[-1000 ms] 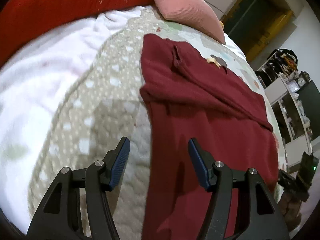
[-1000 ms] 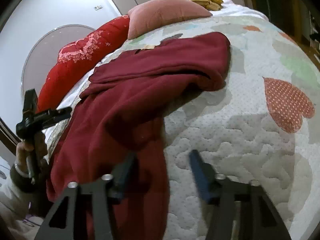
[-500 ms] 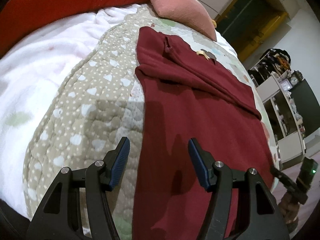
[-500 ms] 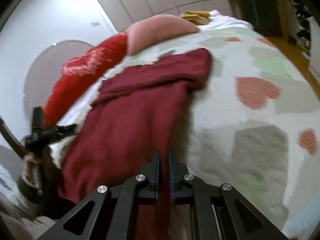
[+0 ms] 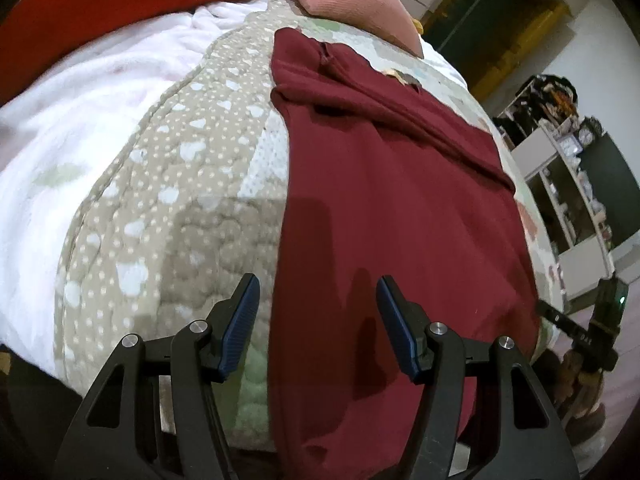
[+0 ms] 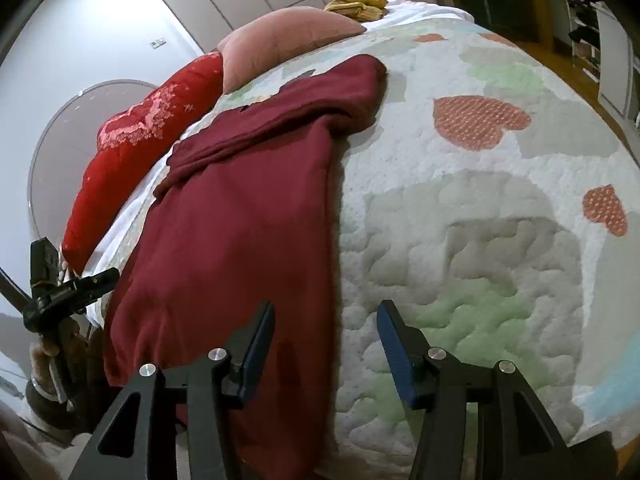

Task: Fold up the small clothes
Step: 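Lift the hem with the right gripper and fold it toward the collar, then grasp the folded sweatshirt edge with the left gripper while the right gripper holds the hem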

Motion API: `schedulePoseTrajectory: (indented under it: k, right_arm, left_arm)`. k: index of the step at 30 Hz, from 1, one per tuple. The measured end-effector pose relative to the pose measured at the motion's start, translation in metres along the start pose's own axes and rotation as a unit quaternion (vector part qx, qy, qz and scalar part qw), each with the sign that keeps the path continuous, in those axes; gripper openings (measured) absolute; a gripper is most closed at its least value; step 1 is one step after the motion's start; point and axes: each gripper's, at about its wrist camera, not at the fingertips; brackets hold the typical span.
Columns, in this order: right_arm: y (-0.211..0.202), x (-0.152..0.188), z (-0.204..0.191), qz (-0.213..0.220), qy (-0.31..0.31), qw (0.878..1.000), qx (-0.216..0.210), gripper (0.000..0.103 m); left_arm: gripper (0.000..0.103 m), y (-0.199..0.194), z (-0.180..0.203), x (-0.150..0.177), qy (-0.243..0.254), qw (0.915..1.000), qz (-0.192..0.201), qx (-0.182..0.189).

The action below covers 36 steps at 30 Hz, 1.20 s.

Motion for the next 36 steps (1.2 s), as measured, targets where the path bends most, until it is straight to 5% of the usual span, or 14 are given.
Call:
schedulePoseTrajectory:
  k: [4,7,14,16,18,19,27,36]
  right_arm:
    - [0.004,0.003,-0.008,0.002,-0.021,1.000,0.007,0.040]
    - [0.002,0.005,-0.014,-0.012,-0.052,0.998,0.022,0.007]
    - [-0.016,0.008,-0.015,-0.009,-0.064,0.998,0.028,0.007]
    - [-0.023,0.012,-0.013,-0.008,-0.043,0.999,-0.001,0.011]
    - [-0.026,0.018,-0.009,-0.027,-0.026,0.999,-0.029,0.044]
    - [-0.027,0.023,-0.009,-0.035,-0.023,0.999,-0.031,0.049]
    - [-0.026,0.062,-0.004,-0.107,-0.020,0.993,-0.053,0.049]
    - [0.019,0.086,-0.016,-0.165,-0.014,0.983,-0.077,0.049]
  left_arm:
    - [0.061,-0.004,0.004,0.009,0.008,0.9999,0.001,-0.009]
    - [0.061,-0.008,0.006,0.014,0.004,1.0000,-0.007,0.001]
    - [0.061,-0.018,0.003,0.035,-0.008,0.9992,-0.035,0.015]
    - [0.061,-0.023,0.001,0.045,-0.013,0.9988,-0.044,0.017]
    - [0.061,-0.024,0.000,0.054,-0.015,0.9983,-0.053,0.017]
    - [0.061,-0.024,-0.001,0.059,-0.014,0.9980,-0.060,0.016]
    - [0.061,-0.011,-0.005,0.081,-0.032,0.9937,-0.103,0.030]
    - [0.061,-0.006,0.000,0.083,-0.029,0.9919,-0.119,0.033]
Point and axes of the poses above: each gripper's, at about its wrist camera, not at the fingertips, and y roughly the way its jaws point, z to its right, x to its underside, and after that the axes turned 1 degree about x, right-handed
